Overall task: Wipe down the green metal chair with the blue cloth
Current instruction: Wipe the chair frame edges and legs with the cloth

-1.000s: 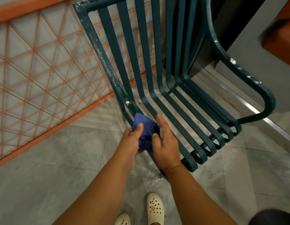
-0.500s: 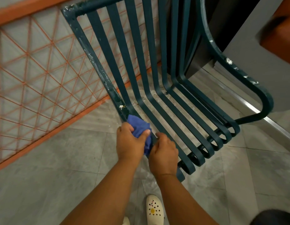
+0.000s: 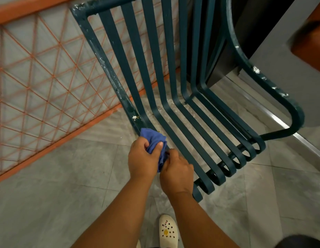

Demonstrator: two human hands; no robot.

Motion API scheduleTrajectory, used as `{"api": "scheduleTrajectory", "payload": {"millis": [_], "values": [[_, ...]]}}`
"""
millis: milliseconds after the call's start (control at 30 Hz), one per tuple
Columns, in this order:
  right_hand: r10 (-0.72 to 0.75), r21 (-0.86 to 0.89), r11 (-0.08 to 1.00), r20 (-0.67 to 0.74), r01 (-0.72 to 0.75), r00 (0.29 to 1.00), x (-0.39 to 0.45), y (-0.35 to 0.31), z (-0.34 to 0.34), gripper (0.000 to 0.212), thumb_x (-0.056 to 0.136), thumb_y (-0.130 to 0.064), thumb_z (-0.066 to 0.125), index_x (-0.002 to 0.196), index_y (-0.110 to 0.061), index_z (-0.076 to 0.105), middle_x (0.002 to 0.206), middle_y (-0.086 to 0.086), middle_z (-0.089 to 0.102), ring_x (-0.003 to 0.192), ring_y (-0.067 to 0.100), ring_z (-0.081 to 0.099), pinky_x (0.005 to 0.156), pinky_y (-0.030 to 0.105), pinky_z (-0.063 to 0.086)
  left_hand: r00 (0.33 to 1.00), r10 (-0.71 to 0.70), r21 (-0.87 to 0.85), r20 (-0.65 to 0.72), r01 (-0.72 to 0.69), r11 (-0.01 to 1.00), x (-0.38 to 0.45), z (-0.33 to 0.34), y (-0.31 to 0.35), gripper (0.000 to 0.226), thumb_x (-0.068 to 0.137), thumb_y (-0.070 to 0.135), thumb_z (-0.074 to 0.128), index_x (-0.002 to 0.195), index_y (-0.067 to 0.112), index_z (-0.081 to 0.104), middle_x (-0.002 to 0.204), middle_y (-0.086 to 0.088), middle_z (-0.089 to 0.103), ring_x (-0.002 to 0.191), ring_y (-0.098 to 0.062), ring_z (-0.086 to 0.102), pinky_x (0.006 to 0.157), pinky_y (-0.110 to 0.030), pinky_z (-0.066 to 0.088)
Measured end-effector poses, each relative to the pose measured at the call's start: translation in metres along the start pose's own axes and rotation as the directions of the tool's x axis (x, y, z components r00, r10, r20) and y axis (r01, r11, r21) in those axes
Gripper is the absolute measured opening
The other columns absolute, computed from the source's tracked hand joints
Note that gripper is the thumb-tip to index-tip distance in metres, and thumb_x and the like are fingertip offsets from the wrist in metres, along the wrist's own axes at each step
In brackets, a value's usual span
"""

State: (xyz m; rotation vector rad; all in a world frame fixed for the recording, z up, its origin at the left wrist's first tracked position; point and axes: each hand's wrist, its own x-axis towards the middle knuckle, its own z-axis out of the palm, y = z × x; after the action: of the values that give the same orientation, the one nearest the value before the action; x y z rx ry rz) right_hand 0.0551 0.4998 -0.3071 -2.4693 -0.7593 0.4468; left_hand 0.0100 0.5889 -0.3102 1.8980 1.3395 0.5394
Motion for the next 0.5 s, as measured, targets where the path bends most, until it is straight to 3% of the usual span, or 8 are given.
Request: {"api": "scheduleTrajectory", "payload": {"millis": [133, 267, 333, 367, 433, 500], "values": [[0.006, 0.097, 0.995, -0.041, -0.002, 0.999, -0.002, 0.000, -0.001, 0.032, 0.094, -0.036, 0.024, 0.101, -0.025, 0.053, 0.082, -0.007, 0.063, 0.074, 0.016, 0.058, 0.084, 0.036, 0.040, 0.995, 0.077, 0.040, 0.063, -0.080, 0.996, -0.017, -0.002, -0.005, 0.033, 0.082, 0.042, 0.067, 0.069, 0.027, 0.039, 0.066, 0.010, 0.045, 0.059, -0.004, 0.045, 0.049, -0.012, 0.033], [0.018, 0.090, 0.996, -0.046, -0.014, 0.999, -0.002, 0.003, 0.003, 0.021, 0.095, -0.028, 0.031, 0.100, -0.026, 0.051, 0.076, -0.011, 0.059, 0.070, 0.011, 0.056, 0.078, 0.032, 0.037, 0.991, -0.122, -0.100, -0.060, 0.116, 0.988, -0.007, 0.004, -0.001, 0.033, 0.079, 0.043, 0.069, 0.076, 0.025, 0.042, 0.068, 0.009, 0.050, 0.060, -0.004, 0.050, 0.049, -0.010, 0.039], [0.020, 0.097, 0.995, -0.060, -0.014, 0.998, -0.002, 0.003, 0.003, 0.018, 0.095, -0.024, 0.035, 0.101, -0.025, 0.052, 0.077, -0.012, 0.058, 0.069, 0.010, 0.055, 0.077, 0.030, 0.036, 0.944, -0.308, -0.260, -0.120, 0.270, 0.927, 0.002, 0.010, 0.006, 0.029, 0.081, 0.044, 0.066, 0.090, 0.023, 0.048, 0.078, 0.009, 0.056, 0.070, -0.009, 0.058, 0.053, -0.011, 0.042], [0.016, 0.103, 0.995, -0.073, -0.008, 0.997, -0.002, 0.003, 0.003, 0.018, 0.095, -0.023, 0.037, 0.102, -0.024, 0.054, 0.078, -0.013, 0.057, 0.069, 0.009, 0.055, 0.077, 0.029, 0.036, 0.918, -0.380, -0.311, -0.119, 0.329, 0.892, 0.006, 0.013, 0.009, 0.030, 0.083, 0.045, 0.063, 0.096, 0.020, 0.052, 0.084, 0.006, 0.060, 0.076, -0.014, 0.061, 0.059, -0.020, 0.049], [0.006, 0.111, 0.994, -0.084, 0.004, 0.996, -0.002, 0.003, 0.002, 0.018, 0.094, -0.021, 0.039, 0.101, -0.023, 0.055, 0.076, -0.014, 0.054, 0.067, 0.010, 0.054, 0.076, 0.029, 0.037, 0.906, -0.411, -0.288, -0.105, 0.368, 0.884, 0.009, 0.017, 0.009, 0.036, 0.087, 0.047, 0.057, 0.104, 0.015, 0.058, 0.093, -0.002, 0.065, 0.083, -0.022, 0.062, 0.067, -0.033, 0.053], [0.000, 0.124, 0.992, -0.086, 0.011, 0.996, -0.002, 0.002, 0.001, 0.018, 0.094, -0.023, 0.037, 0.098, -0.022, 0.055, 0.074, -0.014, 0.052, 0.065, 0.010, 0.052, 0.074, 0.030, 0.038, 0.934, -0.341, -0.206, -0.103, 0.315, 0.926, 0.000, 0.017, 0.007, 0.037, 0.089, 0.047, 0.054, 0.101, 0.013, 0.060, 0.090, -0.004, 0.065, 0.081, -0.021, 0.062, 0.060, -0.024, 0.047]]}}
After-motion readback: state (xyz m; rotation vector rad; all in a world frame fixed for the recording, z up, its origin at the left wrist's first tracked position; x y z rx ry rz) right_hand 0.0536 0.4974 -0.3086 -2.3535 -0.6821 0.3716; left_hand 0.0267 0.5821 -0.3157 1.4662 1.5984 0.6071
